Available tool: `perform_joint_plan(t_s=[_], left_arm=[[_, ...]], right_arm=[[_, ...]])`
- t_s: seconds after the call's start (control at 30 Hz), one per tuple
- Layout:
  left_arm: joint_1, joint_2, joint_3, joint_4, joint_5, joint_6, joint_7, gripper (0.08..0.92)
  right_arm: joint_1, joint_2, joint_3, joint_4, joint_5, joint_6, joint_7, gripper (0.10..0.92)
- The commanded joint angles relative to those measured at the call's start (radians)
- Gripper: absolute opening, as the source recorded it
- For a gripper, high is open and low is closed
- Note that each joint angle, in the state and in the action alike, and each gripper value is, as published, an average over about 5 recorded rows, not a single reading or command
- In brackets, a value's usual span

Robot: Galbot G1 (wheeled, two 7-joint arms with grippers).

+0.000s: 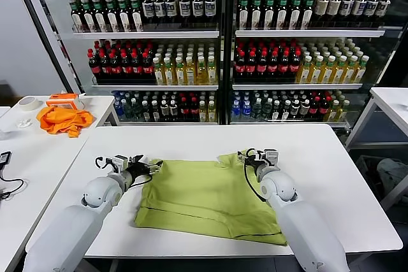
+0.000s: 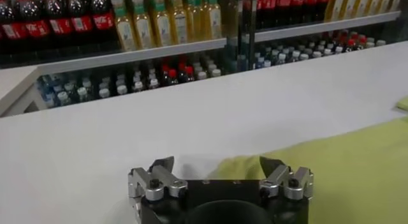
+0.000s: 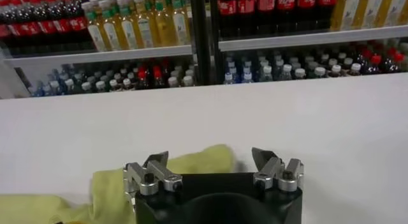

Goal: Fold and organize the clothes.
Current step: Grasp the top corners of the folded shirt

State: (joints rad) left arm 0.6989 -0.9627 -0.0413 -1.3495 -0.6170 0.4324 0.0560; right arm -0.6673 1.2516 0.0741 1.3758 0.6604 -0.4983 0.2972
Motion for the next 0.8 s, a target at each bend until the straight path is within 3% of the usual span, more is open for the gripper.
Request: perform_joint_plan(t_s=[0.03,0.57,0.8], left_arm=[[-0.012,-0.003,0.007,0.039,0.004,-0.014,0.012,0.802],[0.025,-0.011,0.008,0.036,0.003,-0.067,0.037,0.36],[0.03,-0.017,-0.002,0.013,-0.022,-0.09,0.033,0.161]], right_arm=[[0.011,0.012,-0.005,-0.026,-0.003,0.002,0.001,0.764],[0.013,0.02,-0.011,-0.057,-0.012,0.0,-0.026,0.299],[0.01,0.016,0.0,-0.034,-0.022,0.1,-0.064,0.121]])
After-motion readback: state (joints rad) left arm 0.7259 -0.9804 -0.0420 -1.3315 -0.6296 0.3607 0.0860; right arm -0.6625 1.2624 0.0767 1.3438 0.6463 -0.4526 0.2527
